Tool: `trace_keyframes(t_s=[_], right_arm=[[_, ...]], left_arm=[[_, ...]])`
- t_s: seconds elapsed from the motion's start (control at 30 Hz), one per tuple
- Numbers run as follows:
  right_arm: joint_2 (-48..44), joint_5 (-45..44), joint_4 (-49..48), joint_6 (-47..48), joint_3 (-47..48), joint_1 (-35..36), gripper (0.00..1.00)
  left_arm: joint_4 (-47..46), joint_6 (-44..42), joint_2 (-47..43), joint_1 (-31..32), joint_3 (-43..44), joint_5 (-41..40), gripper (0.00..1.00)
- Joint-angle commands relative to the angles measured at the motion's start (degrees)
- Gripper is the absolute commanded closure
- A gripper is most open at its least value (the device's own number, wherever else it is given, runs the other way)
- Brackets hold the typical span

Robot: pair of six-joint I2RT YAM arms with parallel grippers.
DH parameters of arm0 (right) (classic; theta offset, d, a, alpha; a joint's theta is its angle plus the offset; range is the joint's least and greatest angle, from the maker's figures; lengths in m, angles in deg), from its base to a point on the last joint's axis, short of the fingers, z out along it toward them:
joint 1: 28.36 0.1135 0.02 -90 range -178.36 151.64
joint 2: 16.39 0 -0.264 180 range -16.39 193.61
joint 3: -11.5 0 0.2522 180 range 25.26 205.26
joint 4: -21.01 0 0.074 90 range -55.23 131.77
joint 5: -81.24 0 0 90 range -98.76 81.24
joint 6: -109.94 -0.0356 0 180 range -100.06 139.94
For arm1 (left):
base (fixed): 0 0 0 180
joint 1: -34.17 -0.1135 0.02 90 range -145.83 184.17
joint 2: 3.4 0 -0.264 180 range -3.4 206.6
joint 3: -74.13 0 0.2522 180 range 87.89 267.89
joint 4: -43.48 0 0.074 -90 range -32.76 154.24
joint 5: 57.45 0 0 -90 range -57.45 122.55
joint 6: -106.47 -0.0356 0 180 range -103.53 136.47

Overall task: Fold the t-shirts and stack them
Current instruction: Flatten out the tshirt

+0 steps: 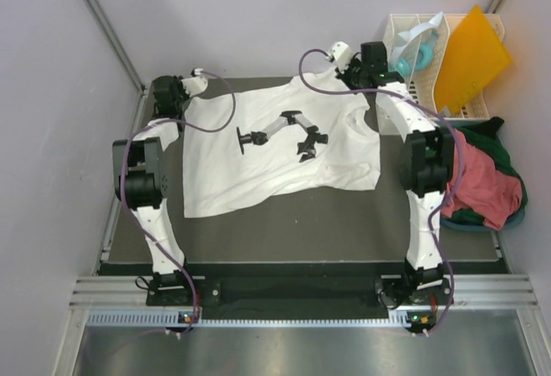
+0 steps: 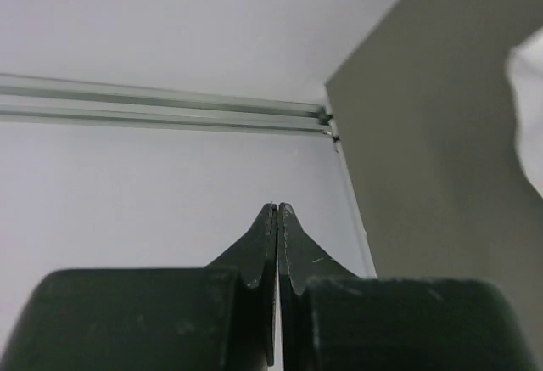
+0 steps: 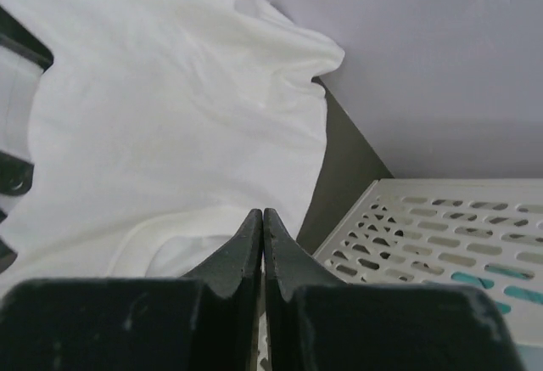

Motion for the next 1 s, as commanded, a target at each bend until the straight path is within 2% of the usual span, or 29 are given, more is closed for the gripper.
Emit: trace_keyframes(t_s=[0.0, 0.2, 0.33, 0.67, 0.77, 0.9, 0.97], right_arm=[[7.2, -5.2, -6.7, -3.8, 6.3, 2.6, 1.00], [15.4, -10.8, -8.5, -2.1, 11.5, 4.0, 1.00], [17.1, -12.0, -9.0, -2.1, 12.6, 3.9, 1.00], [18.9, -14.2, -9.4, -1.9, 12.1, 3.9, 1.00], [19.8, -15.3, -9.0, -1.8, 13.0, 3.9, 1.00], [19.9, -16.7, -9.3, -1.4, 12.7, 3.9, 1.00], [19.8, -16.9, -9.3, -1.4, 12.6, 4.0, 1.00]], left_arm=[[-11.0, 0.8, 7.5, 2.2, 7.0, -8.9, 1.00], [-12.5, 1.8, 11.0, 3.9, 8.3, -4.4, 1.00], [1.5, 8.7, 11.1, 3.6, 12.9, 3.2, 1.00], [12.1, 9.7, 21.1, 3.7, 26.5, 4.3, 1.00], [15.6, 10.5, 23.9, 3.7, 31.2, 6.0, 1.00], [25.5, 14.1, 26.7, 3.2, 37.5, 10.2, 1.00], [25.7, 14.8, 27.0, 3.3, 37.6, 10.9, 1.00]])
